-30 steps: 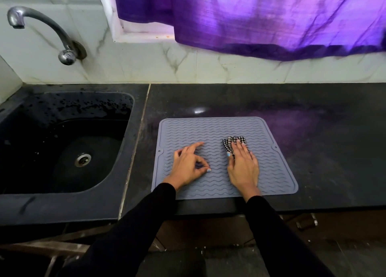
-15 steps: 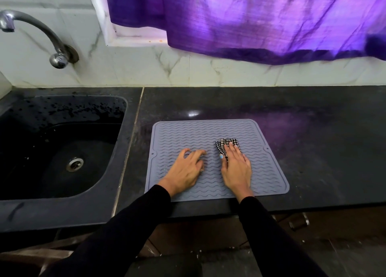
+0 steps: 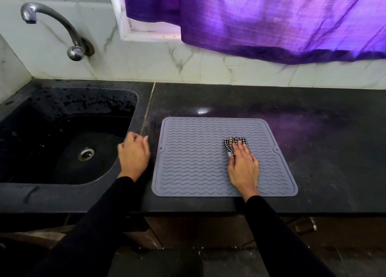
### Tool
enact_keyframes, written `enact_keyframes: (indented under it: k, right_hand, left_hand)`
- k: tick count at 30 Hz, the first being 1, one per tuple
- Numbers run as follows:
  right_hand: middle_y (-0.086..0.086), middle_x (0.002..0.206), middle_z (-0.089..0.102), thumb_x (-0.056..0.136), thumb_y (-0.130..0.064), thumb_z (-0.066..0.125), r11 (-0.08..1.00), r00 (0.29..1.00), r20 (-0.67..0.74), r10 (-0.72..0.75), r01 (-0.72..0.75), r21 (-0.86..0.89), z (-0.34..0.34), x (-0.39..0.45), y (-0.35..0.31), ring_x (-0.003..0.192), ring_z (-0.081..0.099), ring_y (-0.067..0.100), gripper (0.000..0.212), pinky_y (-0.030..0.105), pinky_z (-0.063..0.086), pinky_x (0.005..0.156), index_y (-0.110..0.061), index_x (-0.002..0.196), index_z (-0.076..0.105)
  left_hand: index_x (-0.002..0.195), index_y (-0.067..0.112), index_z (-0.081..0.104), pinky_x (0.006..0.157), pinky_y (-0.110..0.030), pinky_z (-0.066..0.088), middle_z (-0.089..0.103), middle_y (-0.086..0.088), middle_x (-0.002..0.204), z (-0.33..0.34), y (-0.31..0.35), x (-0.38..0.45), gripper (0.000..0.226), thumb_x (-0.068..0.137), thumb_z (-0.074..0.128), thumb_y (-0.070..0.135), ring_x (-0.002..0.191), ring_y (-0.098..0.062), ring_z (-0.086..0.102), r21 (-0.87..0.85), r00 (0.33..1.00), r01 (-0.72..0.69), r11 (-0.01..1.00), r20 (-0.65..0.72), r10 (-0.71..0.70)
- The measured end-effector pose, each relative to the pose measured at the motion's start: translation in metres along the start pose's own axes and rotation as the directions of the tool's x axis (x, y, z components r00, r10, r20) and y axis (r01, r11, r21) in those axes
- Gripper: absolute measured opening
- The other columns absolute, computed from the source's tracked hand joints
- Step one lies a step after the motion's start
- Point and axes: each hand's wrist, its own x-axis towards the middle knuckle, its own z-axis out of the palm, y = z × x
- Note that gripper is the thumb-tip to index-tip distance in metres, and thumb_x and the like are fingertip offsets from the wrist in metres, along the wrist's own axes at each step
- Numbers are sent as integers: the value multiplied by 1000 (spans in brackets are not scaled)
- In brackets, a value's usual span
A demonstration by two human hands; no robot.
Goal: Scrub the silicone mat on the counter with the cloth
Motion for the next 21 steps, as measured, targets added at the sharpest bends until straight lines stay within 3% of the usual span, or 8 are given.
enact_keyframes:
  k: [3,5,7,10,14,17,19,21]
  right_hand:
    - [-5,152,28,97,-32,34,1000,1000,-12,-4,4,2,0,1,0,142,21,10,48,36,18,115,-22,144,32]
    - [-3,152,29,97,-32,34,1000,1000,-24,-10,11,16,1,0,0,142,22,11,48,36,18,115,-21,143,33]
    - [-2,153,27,97,-37,33,1000,1000,-20,-21,21,14,0,-1,0,142,21,12,50,36,16,115,-20,144,31]
    - [0,154,23,97,-43,30,999,1000,11,-26,26,-29,-1,0,-1,143,18,15,54,37,13,116,-18,146,28]
    - [5,155,22,97,-30,33,996,997,41,-59,62,-61,3,7,0,144,16,16,51,31,4,119,-15,145,28]
    - [0,150,33,96,-24,42,990,999,49,-22,15,140,-7,12,5,139,29,17,45,32,19,116,-21,140,39]
    - [-3,138,51,95,-25,46,951,996,68,60,-78,300,-18,15,10,124,49,20,39,33,36,102,-28,135,48]
    - [-1,117,62,96,-25,47,814,977,127,170,-212,541,-20,26,16,101,56,17,35,28,40,86,-23,130,54]
  left_hand:
    - [97,3,61,85,-53,37,46,-19,124,-10,-19,3,18,89,56,19,100,-36,52,-5,980,192,981,-40,-193]
    - [124,12,48,94,-57,35,26,-22,145,-9,-22,3,42,85,61,15,117,-37,44,-30,972,235,972,35,-234]
    - [142,17,32,102,-55,31,21,-21,150,-5,-20,2,57,90,54,26,129,-38,37,-46,987,104,993,131,-97]
    - [147,21,21,114,-46,13,16,-12,155,8,-15,-4,65,90,20,52,142,-28,17,-55,948,-99,994,299,111]
    - [148,20,16,117,-39,2,11,-6,157,22,-13,-5,82,79,-5,59,145,-20,7,20,889,-199,980,423,172]
    - [147,22,20,117,-37,3,13,-3,156,28,-15,-4,83,77,-7,58,144,-16,8,52,885,-185,981,443,144]
    - [147,23,21,117,-36,3,13,-2,156,29,-16,-5,82,78,-6,58,144,-15,9,57,888,-178,982,439,136]
    - [147,24,21,117,-35,3,13,-1,157,29,-15,-5,82,78,-5,60,144,-14,8,53,889,-171,984,439,131]
